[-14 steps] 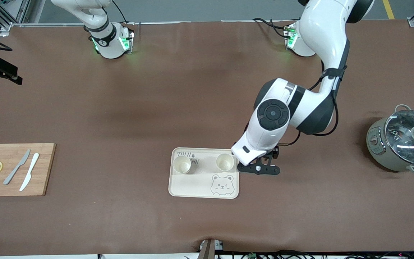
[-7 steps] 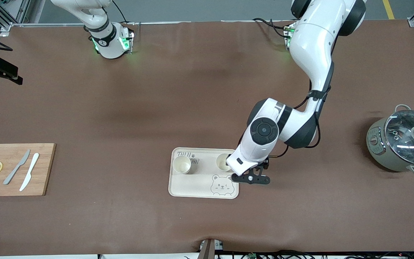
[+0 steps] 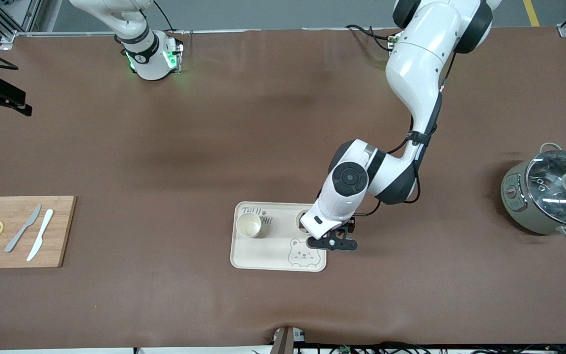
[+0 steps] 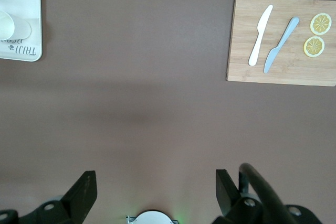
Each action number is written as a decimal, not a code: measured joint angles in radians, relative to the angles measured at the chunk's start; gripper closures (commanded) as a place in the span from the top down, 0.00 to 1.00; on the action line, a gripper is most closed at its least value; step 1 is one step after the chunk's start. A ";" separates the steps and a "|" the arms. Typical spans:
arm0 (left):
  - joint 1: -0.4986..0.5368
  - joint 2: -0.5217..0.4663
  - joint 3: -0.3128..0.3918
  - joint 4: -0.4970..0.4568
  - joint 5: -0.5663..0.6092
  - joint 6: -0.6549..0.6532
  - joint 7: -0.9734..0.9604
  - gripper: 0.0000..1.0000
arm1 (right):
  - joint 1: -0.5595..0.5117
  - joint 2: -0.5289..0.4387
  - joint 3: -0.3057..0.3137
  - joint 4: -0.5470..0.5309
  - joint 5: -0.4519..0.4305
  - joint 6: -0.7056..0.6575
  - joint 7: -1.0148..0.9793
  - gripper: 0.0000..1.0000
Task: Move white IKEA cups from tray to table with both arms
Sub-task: 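Lower the left gripper around the white cup and close it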
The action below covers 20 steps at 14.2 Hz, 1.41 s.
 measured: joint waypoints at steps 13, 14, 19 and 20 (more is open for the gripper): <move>-0.017 -0.007 0.000 -0.132 0.000 0.135 -0.024 1.00 | 0.000 0.019 -0.001 0.001 0.000 0.006 0.002 1.00; -0.017 -0.007 0.000 -0.136 0.000 0.143 -0.027 1.00 | 0.000 0.019 -0.001 0.001 0.000 0.006 0.002 1.00; -0.024 -0.007 0.000 -0.143 0.000 0.157 -0.046 0.58 | 0.000 0.020 -0.001 0.001 0.000 0.006 0.003 1.00; -0.026 -0.007 0.000 -0.143 0.000 0.158 -0.053 0.01 | 0.000 0.020 -0.002 0.001 0.000 0.006 0.003 1.00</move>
